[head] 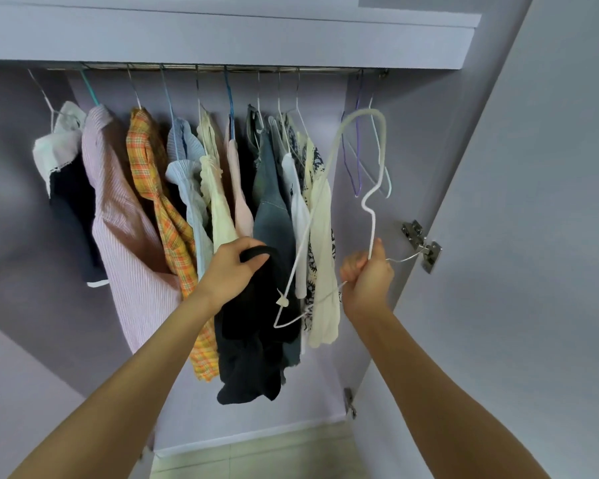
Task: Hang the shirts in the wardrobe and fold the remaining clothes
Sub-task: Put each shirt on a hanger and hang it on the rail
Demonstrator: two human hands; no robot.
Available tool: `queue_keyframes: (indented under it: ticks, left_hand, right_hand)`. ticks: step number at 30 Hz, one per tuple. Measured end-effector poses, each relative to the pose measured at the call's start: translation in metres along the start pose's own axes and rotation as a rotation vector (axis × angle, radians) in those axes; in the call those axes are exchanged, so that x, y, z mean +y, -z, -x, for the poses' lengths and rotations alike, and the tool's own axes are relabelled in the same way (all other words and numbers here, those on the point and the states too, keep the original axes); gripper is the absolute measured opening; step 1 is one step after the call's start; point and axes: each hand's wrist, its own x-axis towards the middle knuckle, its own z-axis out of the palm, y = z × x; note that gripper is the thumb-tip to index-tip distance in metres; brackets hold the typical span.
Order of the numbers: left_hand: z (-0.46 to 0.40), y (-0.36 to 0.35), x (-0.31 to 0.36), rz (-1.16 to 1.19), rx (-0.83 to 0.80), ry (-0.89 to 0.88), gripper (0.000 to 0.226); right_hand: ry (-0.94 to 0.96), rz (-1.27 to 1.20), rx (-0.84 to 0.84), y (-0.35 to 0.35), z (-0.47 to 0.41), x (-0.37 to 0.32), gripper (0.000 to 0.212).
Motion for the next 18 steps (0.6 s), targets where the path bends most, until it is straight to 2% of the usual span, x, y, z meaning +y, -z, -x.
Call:
queue_keyframes:
  ticks: [4,7,9,12,14,16,18]
  left_hand:
    - [0.012,0.021,0.026,0.263,-0.055,-0.017,0.015]
    - [0.021,0.048,0.04,0.324,-0.048,-0.072,0.022]
    - [0.025,0.068,0.04,0.167,-0.051,-0.078,0.023]
    - [0.029,0.09,0.018,-0.378,0.052,0.041,0.02]
    - [0.032,0.096,-0.002,-0.654,0.089,0.137,0.019]
    - [0.035,0.098,-0.016,-0.785,0.115,0.244,0.022]
    - [0.035,0.1,-0.021,-0.862,0.122,0.335,0.026]
  right_hand:
    - [-0.047,0.112,-0.026,-0.014,-0.004,0.028,0.054]
    - [-0.037,0.462,-0.013,-0.009,-0.008,0.046,0.048]
    - [0.058,0.697,-0.03,-0.003,-0.012,0.048,0.049]
    - [0.273,0.775,-0.097,-0.004,-0.014,0.039,0.054]
    - [0.439,0.851,-0.142,-0.011,-0.014,0.033,0.058]
    - [0.569,0.941,-0.219,-0.019,-0.014,0.032,0.06]
    - [0.616,1.03,-0.24,-0.023,-0.017,0.036,0.059]
